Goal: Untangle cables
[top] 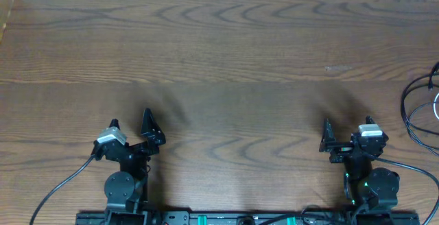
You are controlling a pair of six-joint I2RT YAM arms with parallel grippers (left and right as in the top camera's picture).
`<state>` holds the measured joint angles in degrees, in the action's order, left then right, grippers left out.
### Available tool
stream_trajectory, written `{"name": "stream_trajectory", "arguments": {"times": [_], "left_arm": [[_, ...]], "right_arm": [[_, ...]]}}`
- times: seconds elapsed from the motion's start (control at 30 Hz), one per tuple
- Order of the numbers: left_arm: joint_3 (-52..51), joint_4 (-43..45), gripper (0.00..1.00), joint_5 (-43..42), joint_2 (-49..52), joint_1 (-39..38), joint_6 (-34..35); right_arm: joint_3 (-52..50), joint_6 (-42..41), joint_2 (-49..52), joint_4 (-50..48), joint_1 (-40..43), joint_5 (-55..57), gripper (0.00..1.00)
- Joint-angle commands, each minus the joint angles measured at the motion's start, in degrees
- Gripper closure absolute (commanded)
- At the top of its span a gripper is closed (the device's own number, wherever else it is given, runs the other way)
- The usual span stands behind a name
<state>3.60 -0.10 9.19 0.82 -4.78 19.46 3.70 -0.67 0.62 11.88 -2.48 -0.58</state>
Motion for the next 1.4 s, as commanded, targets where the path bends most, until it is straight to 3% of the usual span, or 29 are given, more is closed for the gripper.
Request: {"name": "stream_trajectory", "arguments": {"times": [0.0, 0.57, 0.73, 0.9, 1.13, 1.37], "left_arm": [[-2.03, -0.11, 0.04, -2.38, -0.74, 1.68, -0.35], [-3.34, -4.15, 0.04, -7.72, -0.72, 3.10, -4.94], [-3.34, -4.17, 0.04, -7.72, -0.72, 3.10, -9.68], [-3.34, -4.15, 0.04, -7.78, -0.72, 3.10, -10.10], [-3.34, -4.17, 0.04, -9.22, -0.72, 3.10, -17.42], [-3.34, -4.17, 0.04, -9.20, -0.72, 3.10, -17.79]], "right_arm": [[-0.07, -0.59, -0.31, 0.22, -0.35, 0.22, 0.01], [-0.07, -0.59, -0.31, 0.22, -0.35, 0.22, 0.01], [-0.07, -0.59, -0.31, 0.22, -0.35, 0.22, 0.01], [-0.07, -0.59, -0.31, 0.22, -0.35, 0.22, 0.01], [-0.07, -0.59, -0.31, 0.22, -0.35, 0.22, 0.01], [-0.07, -0.59, -0.31, 0.22, -0.35, 0.22, 0.01]]}}
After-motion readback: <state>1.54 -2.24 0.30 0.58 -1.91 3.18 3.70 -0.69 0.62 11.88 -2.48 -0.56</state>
